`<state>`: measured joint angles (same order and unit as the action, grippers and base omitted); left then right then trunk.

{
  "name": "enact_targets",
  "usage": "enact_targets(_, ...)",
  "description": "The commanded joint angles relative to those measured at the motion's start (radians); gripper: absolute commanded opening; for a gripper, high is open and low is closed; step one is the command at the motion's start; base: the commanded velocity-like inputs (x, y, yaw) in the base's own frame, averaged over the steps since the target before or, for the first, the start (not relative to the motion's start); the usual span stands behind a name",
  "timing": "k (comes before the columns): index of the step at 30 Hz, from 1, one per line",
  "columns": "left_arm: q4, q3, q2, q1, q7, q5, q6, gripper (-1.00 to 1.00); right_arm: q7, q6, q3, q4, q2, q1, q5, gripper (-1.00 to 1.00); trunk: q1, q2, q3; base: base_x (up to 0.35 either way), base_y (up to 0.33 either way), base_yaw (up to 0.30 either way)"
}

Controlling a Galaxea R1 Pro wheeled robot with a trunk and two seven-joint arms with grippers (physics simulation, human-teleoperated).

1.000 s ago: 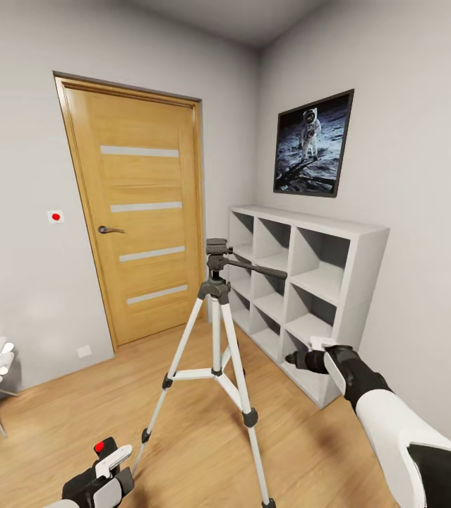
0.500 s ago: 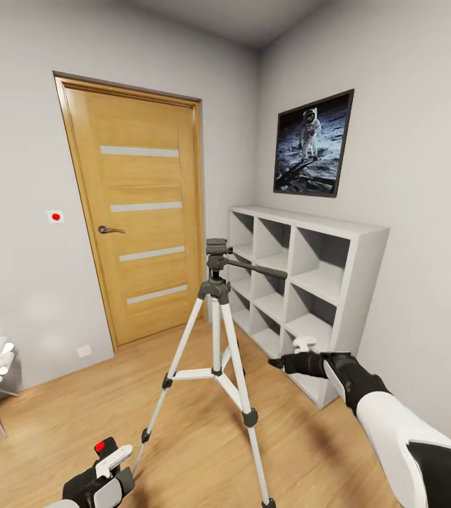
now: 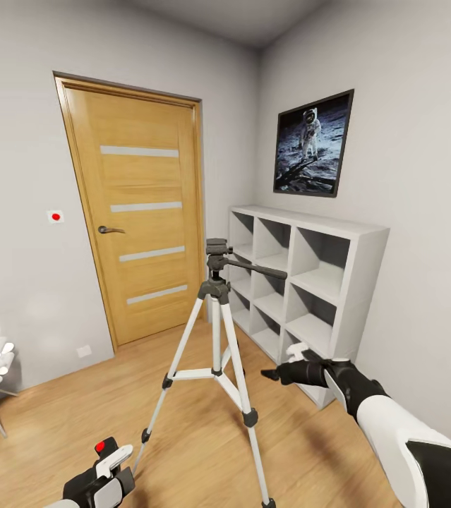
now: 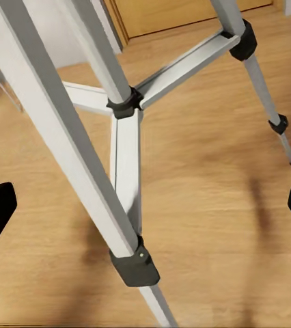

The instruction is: Attach the digital camera to the camera tripod in the bedroom.

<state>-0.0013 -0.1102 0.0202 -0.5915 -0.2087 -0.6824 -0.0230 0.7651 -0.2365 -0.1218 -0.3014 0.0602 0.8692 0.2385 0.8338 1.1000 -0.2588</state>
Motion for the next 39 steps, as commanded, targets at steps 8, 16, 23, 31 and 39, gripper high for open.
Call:
enact_targets(8,0.000,-0.010,0.000,-0.001,-0.001,-0.008,-0.002,-1.00,0.072,-0.007,-0.008,-0.011,0.000,0.001,0.018,1.00,0.000,0.001,-0.001,0.000,0.000,0.000)
enact_targets(16,0.000,-0.010,0.000,-0.001,-0.001,-0.008,-0.002,-1.00,0.260,-0.008,-0.009,-0.014,-0.003,0.001,0.024,1.00,0.000,0.001,-0.001,0.000,0.000,0.000)
enact_targets(23,0.000,-0.011,-0.003,-0.001,-0.001,-0.007,-0.002,-1.00,0.252,-0.007,-0.009,0.015,-0.040,0.001,0.068,1.00,0.000,0.001,-0.001,0.000,0.000,0.000)
enact_targets(31,0.000,-0.010,-0.003,-0.001,-0.001,-0.007,-0.002,-1.00,0.163,0.025,-0.009,0.085,-0.089,0.001,0.077,1.00,0.000,0.001,-0.001,0.071,0.039,0.000)
enact_targets(39,0.000,-0.011,-0.003,-0.001,-0.003,-0.007,-0.002,-1.00,0.148,0.039,-0.010,0.091,-0.091,0.001,0.077,1.00,0.000,0.001,-0.001,0.048,0.034,0.000)
